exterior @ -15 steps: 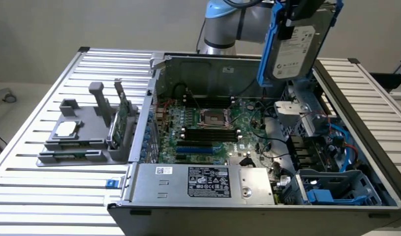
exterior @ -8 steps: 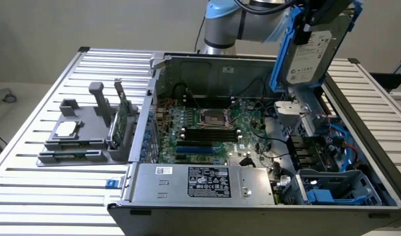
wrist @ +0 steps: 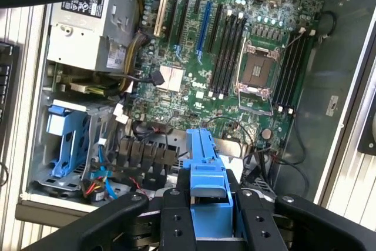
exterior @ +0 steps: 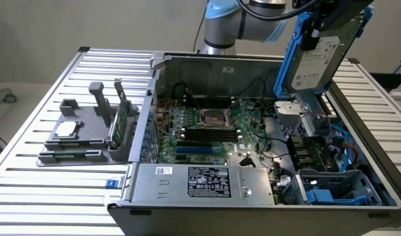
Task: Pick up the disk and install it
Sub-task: 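Pick up the disk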
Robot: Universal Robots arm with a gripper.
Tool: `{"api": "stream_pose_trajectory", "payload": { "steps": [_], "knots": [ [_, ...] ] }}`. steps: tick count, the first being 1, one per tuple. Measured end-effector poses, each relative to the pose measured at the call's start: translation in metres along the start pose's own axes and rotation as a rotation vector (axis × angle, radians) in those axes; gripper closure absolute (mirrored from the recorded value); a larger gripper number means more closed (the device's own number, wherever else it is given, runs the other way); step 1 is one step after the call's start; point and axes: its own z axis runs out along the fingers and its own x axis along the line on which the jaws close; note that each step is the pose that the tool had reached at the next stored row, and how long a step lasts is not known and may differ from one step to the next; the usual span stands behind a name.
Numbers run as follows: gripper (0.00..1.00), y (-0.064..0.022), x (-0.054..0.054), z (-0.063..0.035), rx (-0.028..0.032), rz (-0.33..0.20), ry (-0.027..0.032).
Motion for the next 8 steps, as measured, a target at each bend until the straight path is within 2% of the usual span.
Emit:
{"api": "stream_pose_trajectory", "payload": {
  "steps": [2,8],
  "knots": [
    [0.67,-0.001,0.005,0.0,-0.0008,0.0,-0.0002],
    [0.67,-0.0126,0.022,0.0003,-0.0024,0.0,-0.0005]
  ]
}}
